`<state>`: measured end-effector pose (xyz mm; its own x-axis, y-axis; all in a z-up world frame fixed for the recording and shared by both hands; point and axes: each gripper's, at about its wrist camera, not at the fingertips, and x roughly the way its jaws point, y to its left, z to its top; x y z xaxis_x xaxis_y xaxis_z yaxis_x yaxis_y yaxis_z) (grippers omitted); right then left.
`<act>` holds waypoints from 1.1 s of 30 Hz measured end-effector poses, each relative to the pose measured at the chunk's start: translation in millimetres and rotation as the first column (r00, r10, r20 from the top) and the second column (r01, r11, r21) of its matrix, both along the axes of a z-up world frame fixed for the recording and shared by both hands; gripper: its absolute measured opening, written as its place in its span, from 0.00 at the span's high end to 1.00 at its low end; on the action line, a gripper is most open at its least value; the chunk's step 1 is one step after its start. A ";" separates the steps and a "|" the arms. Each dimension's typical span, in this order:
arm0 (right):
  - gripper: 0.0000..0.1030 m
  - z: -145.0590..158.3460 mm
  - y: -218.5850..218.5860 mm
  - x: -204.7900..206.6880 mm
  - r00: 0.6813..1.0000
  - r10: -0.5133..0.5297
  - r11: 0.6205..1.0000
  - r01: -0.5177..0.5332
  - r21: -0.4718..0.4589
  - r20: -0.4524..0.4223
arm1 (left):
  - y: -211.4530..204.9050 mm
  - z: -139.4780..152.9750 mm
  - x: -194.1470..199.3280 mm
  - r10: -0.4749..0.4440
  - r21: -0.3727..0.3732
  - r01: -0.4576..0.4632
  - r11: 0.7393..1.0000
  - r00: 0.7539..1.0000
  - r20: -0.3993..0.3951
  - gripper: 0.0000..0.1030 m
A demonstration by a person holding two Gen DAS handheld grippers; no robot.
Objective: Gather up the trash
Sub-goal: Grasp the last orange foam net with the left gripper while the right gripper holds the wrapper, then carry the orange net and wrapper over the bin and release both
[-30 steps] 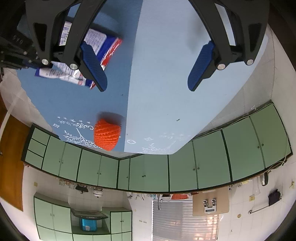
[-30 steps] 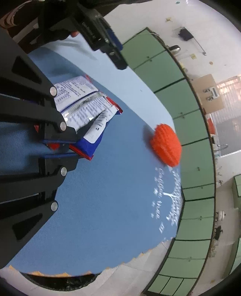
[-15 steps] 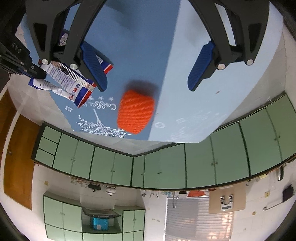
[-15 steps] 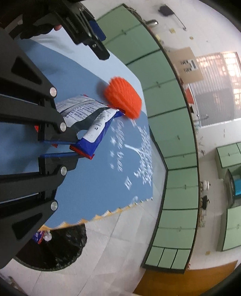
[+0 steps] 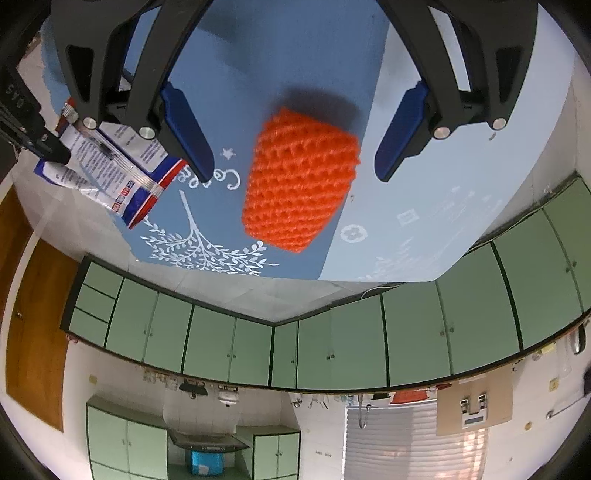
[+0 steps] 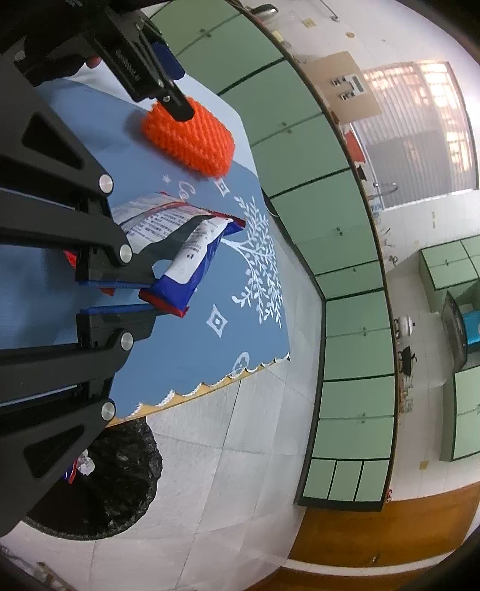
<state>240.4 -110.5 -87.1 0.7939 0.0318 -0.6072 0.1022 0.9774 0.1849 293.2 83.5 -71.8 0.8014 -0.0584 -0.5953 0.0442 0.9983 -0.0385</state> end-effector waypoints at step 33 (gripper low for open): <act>0.93 14.9 -6.6 -24.7 0.999 -0.016 1.000 0.017 -0.016 0.035 | -16.8 13.4 -65.8 -0.008 -0.039 0.009 0.999 1.000 0.018 0.79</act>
